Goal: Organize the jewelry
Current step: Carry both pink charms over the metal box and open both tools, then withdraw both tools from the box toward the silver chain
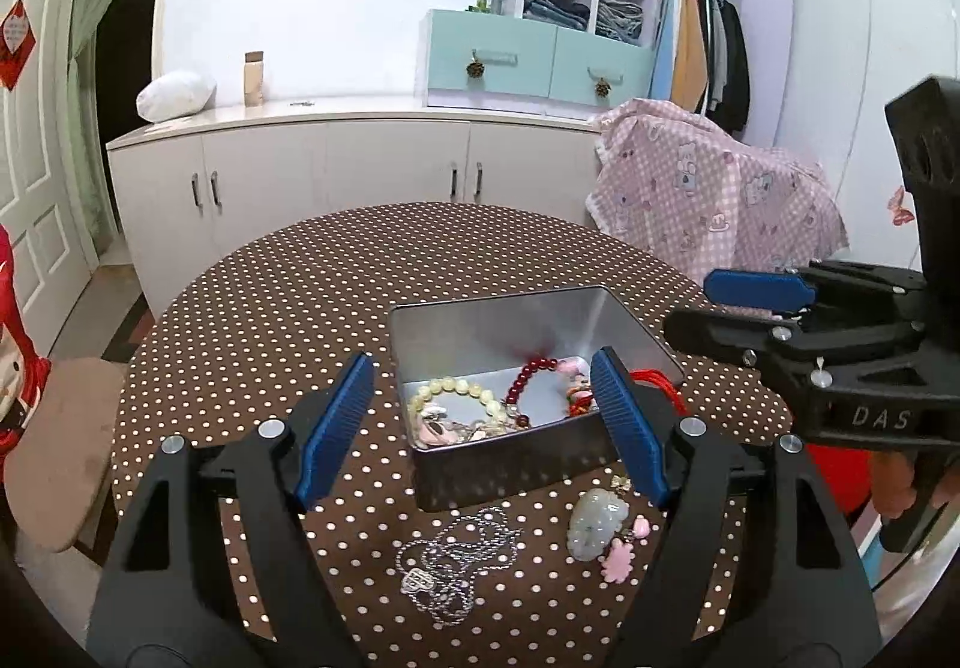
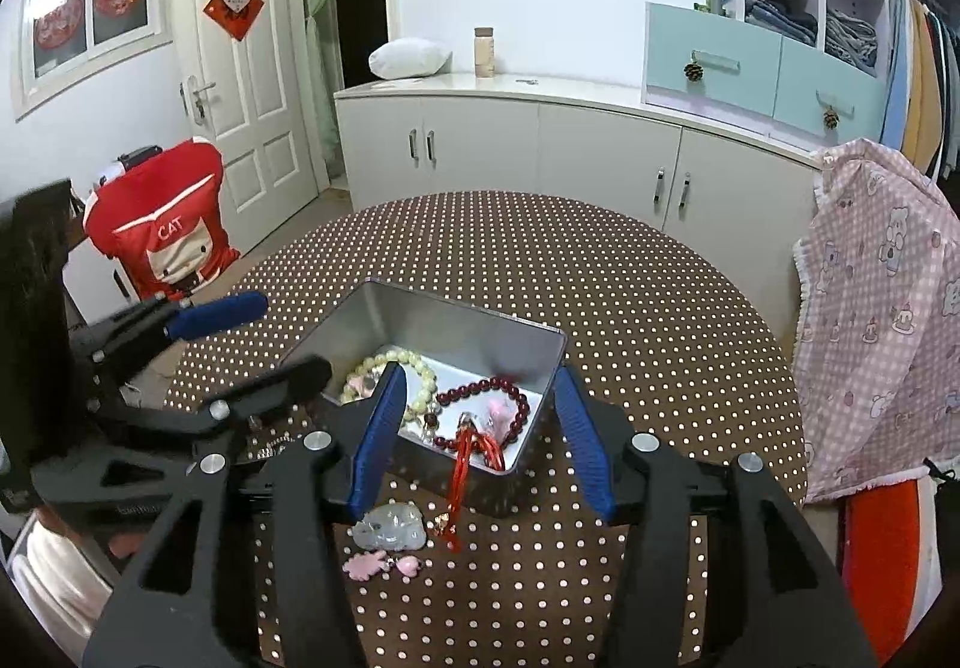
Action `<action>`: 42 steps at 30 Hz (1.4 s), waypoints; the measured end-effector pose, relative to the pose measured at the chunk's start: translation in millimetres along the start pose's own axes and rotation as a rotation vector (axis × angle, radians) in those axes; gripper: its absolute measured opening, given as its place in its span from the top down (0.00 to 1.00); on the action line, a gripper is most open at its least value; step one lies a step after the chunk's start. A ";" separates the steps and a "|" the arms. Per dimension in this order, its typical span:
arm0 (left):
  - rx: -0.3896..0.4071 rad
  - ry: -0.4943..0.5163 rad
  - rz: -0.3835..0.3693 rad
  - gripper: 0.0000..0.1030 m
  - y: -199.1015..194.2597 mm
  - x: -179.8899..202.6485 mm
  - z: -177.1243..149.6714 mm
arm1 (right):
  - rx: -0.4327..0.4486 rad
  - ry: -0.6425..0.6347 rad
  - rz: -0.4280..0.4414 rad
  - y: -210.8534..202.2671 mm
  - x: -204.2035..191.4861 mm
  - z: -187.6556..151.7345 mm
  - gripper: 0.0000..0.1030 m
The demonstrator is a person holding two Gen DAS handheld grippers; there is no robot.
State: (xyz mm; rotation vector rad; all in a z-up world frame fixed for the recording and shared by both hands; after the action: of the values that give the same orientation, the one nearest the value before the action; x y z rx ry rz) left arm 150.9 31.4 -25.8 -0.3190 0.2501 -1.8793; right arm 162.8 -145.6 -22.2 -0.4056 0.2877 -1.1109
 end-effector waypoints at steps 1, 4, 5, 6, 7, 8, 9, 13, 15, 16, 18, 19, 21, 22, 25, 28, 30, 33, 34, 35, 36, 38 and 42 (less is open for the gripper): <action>-0.005 -0.006 -0.002 0.28 0.8 -2.0 0.2 | -0.005 0.001 -0.002 0.4 0.3 -1.2 0.53; -0.010 -0.012 -0.004 0.28 -0.1 -4.9 -1.1 | -0.016 0.012 -0.005 2.0 1.9 -3.1 0.52; -0.008 -0.009 -0.004 0.28 -1.0 -5.2 -1.5 | -0.018 0.013 -0.005 2.2 2.2 -3.6 0.52; -0.006 -0.006 -0.005 0.28 -2.0 -5.4 -1.9 | -0.019 0.015 -0.005 2.3 2.6 -4.0 0.52; -0.006 -0.004 -0.005 0.28 -2.0 -5.3 -1.4 | -0.021 0.015 -0.008 2.5 2.8 -4.4 0.52; -0.006 0.000 -0.005 0.28 0.1 -2.8 -0.1 | -0.024 0.016 -0.009 2.7 3.0 -5.1 0.52; -0.006 0.001 -0.004 0.28 -0.2 -3.0 -0.3 | -0.026 0.016 -0.009 2.8 2.9 -5.7 0.52; -0.007 0.001 -0.003 0.28 0.0 -3.7 0.0 | -0.031 0.015 -0.010 2.3 2.6 -8.4 0.53; -0.010 0.000 -0.001 0.28 -0.8 -3.1 -1.6 | -0.032 0.018 -0.010 0.8 2.3 -10.4 0.52; -0.012 -0.001 -0.001 0.28 -1.1 -3.8 -2.3 | -0.031 0.019 -0.010 0.0 1.4 -11.2 0.52; -0.017 -0.003 0.001 0.28 -1.6 -5.3 -3.8 | -0.031 0.019 -0.009 -1.7 1.1 -13.7 0.52; -0.018 -0.003 0.002 0.28 -2.1 -5.8 -4.7 | -0.033 0.019 -0.011 -2.1 1.0 -15.1 0.52; -0.023 0.001 0.006 0.28 -3.2 -7.3 -7.2 | -0.039 0.013 -0.012 -2.4 -0.1 -17.1 0.52; -0.026 0.002 0.009 0.28 -3.5 -8.0 -8.6 | -0.041 0.011 -0.013 -2.7 -0.7 -18.0 0.52; -0.036 0.000 0.009 0.28 -5.3 -10.0 -12.9 | -0.042 -0.001 -0.015 -5.3 -3.8 -21.4 0.52; -0.040 0.001 0.004 0.28 -8.8 -11.3 -16.9 | -0.046 -0.007 -0.014 -7.1 -7.0 -26.3 0.52; -0.041 0.003 0.005 0.28 -11.7 -12.3 -19.8 | -0.052 -0.010 -0.014 -7.9 -8.9 -30.2 0.52; -0.050 0.003 0.002 0.28 -14.3 -13.8 -23.9 | -0.058 -0.017 -0.008 -9.9 -12.5 -36.9 0.52; -0.054 0.004 0.001 0.28 -15.0 -14.2 -25.4 | -0.061 -0.021 -0.005 -10.9 -14.1 -40.1 0.52; -0.057 0.006 0.002 0.28 -16.1 -14.8 -27.8 | -0.063 -0.024 -0.003 -11.2 -14.7 -41.7 0.52; -0.062 0.009 0.002 0.28 -16.5 -15.6 -29.5 | -0.067 -0.030 0.000 -11.7 -15.9 -44.6 0.52; -0.074 0.015 0.012 0.28 -16.7 -18.8 -33.8 | -0.078 -0.040 -0.003 -12.3 -18.2 -51.1 0.52; -0.112 0.003 0.016 0.28 -14.1 -25.2 -43.3 | -0.093 -0.049 0.003 -13.4 -21.7 -61.9 0.52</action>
State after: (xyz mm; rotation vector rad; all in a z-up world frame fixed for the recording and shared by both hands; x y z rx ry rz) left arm 131.4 60.4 -64.3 -0.3892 0.3598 -1.8536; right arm 116.9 -141.6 -70.8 -0.5146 0.2975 -1.0856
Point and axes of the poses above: each gripper's, at about its wrist camera, not at the fingertips, and y roughly the way its jaws point, x to its right, z to its top, the point moved 2 cm from there along y, roughly the way its jaws point, and after that the axes turned 10 degrees about x, right-handed, at the moved point
